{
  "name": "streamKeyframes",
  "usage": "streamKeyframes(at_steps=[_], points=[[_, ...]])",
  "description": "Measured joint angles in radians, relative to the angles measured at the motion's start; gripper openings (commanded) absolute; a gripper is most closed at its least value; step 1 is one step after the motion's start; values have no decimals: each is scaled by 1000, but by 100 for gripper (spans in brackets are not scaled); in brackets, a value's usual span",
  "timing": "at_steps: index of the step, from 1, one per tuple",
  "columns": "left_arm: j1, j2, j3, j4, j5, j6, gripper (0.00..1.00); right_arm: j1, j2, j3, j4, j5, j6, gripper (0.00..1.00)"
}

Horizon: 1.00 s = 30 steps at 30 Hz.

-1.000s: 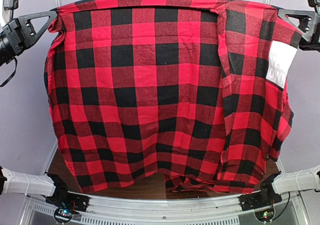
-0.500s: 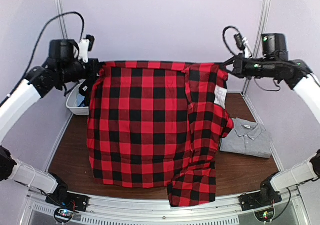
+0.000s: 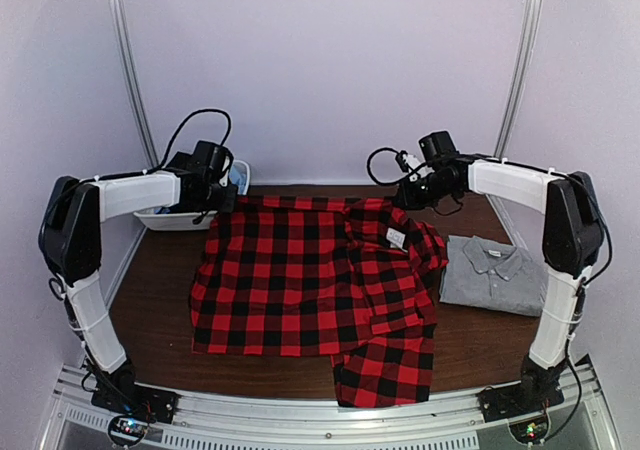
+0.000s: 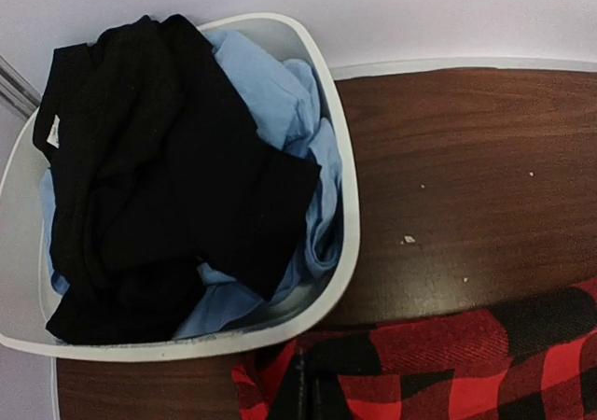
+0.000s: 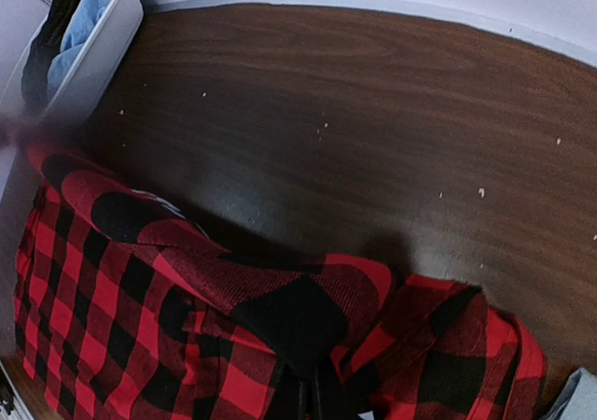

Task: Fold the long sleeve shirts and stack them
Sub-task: Turn over the crumpled shirt at the center of the board.

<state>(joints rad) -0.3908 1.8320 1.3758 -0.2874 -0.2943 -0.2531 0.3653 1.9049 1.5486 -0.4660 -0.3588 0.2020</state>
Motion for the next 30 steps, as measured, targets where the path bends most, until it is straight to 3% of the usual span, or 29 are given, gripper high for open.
streamKeyframes(at_steps=[4,10,13,19,24,30], points=[[2,100,94,25,-32,5,0,-2,79,111,14,80,-63,1],[2,148,128,40,-82,8,1,-2,204,263,11,195,-129,16],[6,180,160,40,-118,13,17,-5,298,367,-1,277,-158,30],[23,275,275,14,-157,21,56,-13,435,521,-56,431,-180,46],[32,290,312,-17,-185,19,78,-13,370,422,-55,486,-171,55],[37,274,318,-44,-219,23,86,-11,116,86,15,449,-129,54]])
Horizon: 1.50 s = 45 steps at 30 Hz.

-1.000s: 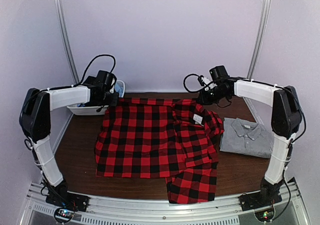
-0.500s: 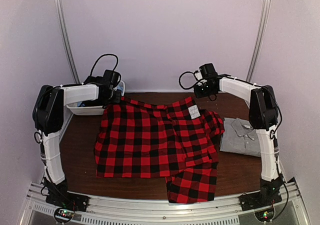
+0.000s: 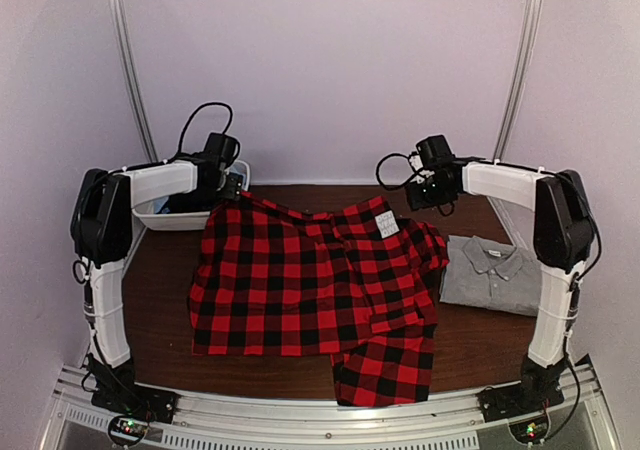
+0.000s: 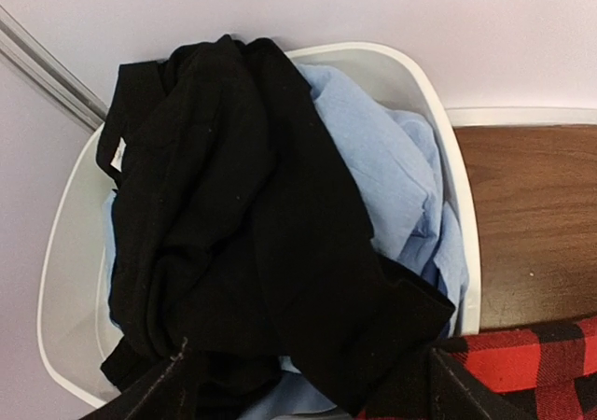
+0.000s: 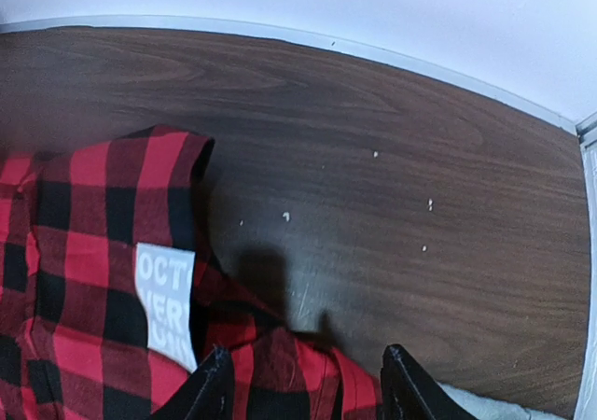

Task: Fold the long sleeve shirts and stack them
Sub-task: Turn over the crumpled shirt at the center of the board, then move the flattened shirt to the center of the board.

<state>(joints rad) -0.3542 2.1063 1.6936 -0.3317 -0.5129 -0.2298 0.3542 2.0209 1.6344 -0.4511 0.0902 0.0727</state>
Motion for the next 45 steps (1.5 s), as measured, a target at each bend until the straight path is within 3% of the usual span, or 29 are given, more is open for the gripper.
streamKeyframes(at_steps=[8,15,19,23,27,35,45], points=[[5,-253,-163,-5,93,-37,89,25,-204,-335,124,-119,84,51],[-29,-551,-509,111,342,-135,90,66,-294,-574,169,-212,153,50],[-137,-644,-732,175,444,-197,90,85,-347,-653,210,-253,187,51],[-243,-694,-902,241,505,-266,89,89,-364,-735,265,-284,219,51],[-274,-698,-1039,321,535,-338,89,89,-361,-798,294,-297,245,51],[-296,-672,-1118,358,560,-422,89,89,-353,-824,326,-271,285,50],[-301,-751,-1243,391,554,-487,87,97,-480,-946,289,-185,352,50]])
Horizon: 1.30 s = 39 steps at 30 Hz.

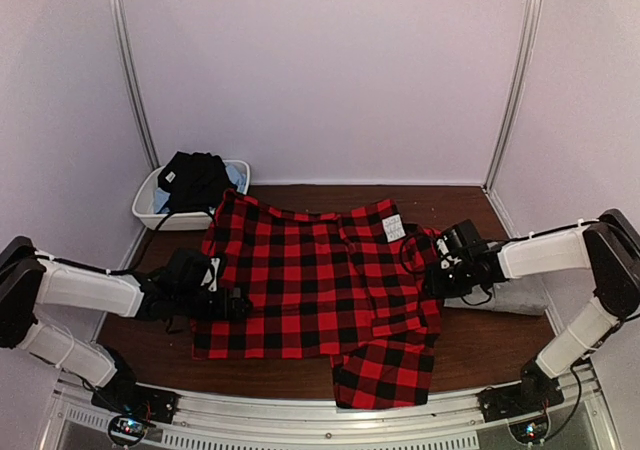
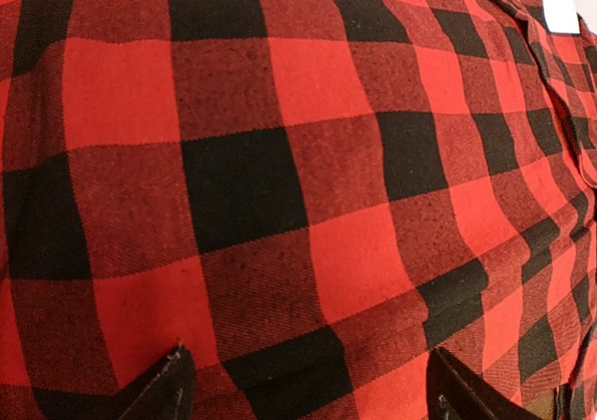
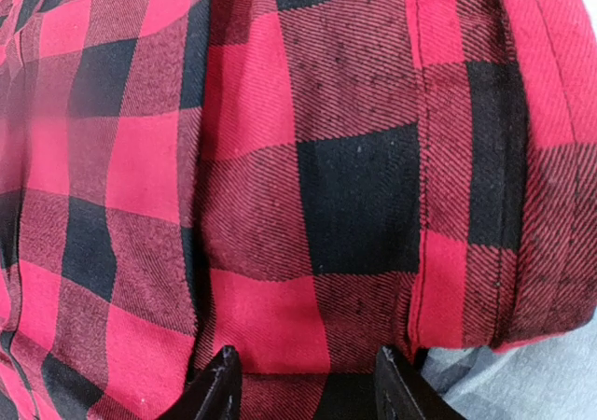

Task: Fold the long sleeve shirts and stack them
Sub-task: Move the flattened shirt to the center of the board, then pick up the sleeve from the center of the board.

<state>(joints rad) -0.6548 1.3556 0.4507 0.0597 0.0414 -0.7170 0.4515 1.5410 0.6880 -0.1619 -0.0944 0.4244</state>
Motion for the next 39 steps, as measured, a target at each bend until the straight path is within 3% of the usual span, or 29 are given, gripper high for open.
streamKeyframes(at_steps=[9,19,28,36,39], points=[[-1,-159,-64,-142,-51,-51,89,53,-72,-66,-13,42,52,51],[-1,-238,-5,-294,-64,-31,91,156,-260,-45,-195,77,86,57],[-1,-211,155,-274,-83,39,93,201,-369,-22,-219,-4,150,56],[-1,-129,214,-192,-52,92,93,259,-370,-126,-148,-92,232,53],[-1,-113,216,-154,-27,111,94,272,-366,-169,-108,-122,262,48]])
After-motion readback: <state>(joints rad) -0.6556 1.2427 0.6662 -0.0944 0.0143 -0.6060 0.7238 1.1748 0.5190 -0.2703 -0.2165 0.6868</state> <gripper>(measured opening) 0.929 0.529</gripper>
